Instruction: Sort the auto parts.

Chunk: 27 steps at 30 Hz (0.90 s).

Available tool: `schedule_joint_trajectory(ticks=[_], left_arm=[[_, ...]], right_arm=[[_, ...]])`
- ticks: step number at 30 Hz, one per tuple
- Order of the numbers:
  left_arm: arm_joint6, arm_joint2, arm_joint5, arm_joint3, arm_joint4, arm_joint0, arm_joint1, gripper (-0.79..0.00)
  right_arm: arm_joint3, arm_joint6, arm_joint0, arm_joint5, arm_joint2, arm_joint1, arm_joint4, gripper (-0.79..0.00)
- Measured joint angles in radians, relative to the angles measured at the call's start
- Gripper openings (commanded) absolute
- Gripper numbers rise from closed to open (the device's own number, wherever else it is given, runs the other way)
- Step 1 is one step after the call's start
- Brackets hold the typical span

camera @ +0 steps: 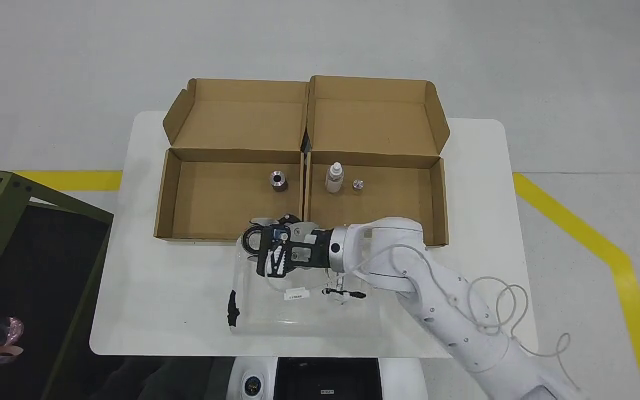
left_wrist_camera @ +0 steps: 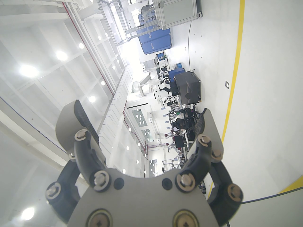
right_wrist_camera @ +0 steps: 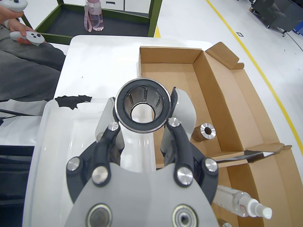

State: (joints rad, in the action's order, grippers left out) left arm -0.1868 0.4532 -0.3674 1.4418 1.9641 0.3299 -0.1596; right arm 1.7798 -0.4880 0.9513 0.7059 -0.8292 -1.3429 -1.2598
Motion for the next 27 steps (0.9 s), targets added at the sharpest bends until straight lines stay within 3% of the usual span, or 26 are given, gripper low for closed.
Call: schedule_joint_trajectory(ticks=[27], left_arm=[[0.000,0.000,0.000,0.000,0.000,0.000,0.000,0.000]], right_arm=[[-0.347,-0.014,-0.237,-0.132,0.095,-0.069,0.049,-0.785]])
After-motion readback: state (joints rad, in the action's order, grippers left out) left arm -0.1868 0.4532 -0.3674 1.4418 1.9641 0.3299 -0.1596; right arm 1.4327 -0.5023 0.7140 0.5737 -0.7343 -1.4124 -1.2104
